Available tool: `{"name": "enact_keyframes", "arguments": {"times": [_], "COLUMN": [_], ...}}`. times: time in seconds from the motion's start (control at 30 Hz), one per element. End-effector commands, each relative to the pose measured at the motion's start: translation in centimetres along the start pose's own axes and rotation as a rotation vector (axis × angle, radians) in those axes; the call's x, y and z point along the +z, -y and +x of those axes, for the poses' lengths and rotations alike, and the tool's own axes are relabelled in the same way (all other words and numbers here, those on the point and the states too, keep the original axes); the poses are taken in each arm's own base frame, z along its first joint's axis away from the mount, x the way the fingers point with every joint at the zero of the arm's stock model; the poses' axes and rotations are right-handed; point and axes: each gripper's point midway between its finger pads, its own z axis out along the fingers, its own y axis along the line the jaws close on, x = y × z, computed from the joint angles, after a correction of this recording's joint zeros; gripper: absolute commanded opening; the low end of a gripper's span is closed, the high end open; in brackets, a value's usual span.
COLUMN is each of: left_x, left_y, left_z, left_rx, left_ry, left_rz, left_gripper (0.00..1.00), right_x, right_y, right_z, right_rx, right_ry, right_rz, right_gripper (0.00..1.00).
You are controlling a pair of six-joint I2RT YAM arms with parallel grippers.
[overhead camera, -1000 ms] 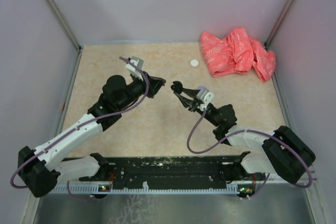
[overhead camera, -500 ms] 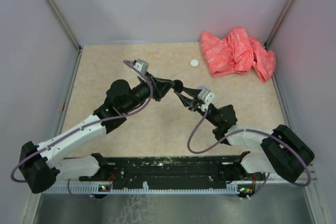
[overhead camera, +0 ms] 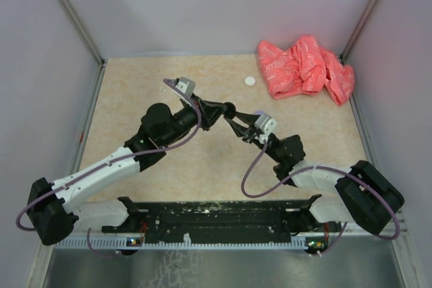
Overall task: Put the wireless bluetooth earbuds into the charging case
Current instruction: Place the earbud in the charging case.
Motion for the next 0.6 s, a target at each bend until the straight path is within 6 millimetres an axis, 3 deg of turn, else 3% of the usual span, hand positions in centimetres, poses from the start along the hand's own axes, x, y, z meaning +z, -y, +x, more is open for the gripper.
{"name": "enact_keyframes", "arguments": {"times": [0.0,0.57], "left_x": [0.3,0.6], "left_y": [0.0,-0.9], "left_z": [-0.2,0.9], "left_rx": [0.025,0.096], "left_ry": [0.027,0.001], "left_rz": [-0.003,-0.054], "left_gripper": [0.11,0.11], "right_x": [0.6,0.5], "right_y": [0.2,0.1], "right_z": [-2.9,-3.0], "right_rx": [-0.007,-0.005], "right_ry": [0.095,0.100], "right_rz": [0.007,0.003], "right_gripper": [0.00,0.00]}}
